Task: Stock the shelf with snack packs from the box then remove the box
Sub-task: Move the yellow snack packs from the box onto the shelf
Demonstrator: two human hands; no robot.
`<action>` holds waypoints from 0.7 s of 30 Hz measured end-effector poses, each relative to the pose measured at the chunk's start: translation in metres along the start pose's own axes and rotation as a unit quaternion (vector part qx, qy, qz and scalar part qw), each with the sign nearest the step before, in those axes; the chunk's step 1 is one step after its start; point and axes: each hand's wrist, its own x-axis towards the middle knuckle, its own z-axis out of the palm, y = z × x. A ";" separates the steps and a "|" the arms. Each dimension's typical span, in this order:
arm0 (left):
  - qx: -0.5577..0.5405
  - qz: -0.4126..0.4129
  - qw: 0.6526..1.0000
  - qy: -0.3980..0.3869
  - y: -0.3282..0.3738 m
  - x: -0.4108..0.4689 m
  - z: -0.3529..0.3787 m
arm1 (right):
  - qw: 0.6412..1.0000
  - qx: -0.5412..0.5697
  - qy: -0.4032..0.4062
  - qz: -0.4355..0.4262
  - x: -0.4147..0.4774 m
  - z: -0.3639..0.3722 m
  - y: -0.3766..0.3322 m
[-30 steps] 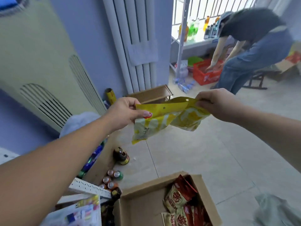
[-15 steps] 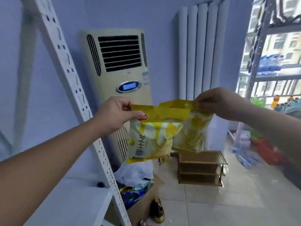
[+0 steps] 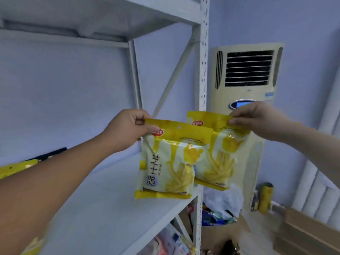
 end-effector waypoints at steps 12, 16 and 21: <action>0.111 -0.140 0.967 0.180 -0.025 -0.178 -0.192 | 0.971 0.102 -0.146 -0.160 0.054 0.163 -0.172; 0.123 -0.173 0.955 0.208 -0.048 -0.222 -0.244 | 0.959 0.113 -0.185 -0.183 0.059 0.212 -0.225; 0.130 -0.218 0.940 0.229 -0.088 -0.273 -0.301 | 0.951 0.120 -0.209 -0.195 0.060 0.275 -0.287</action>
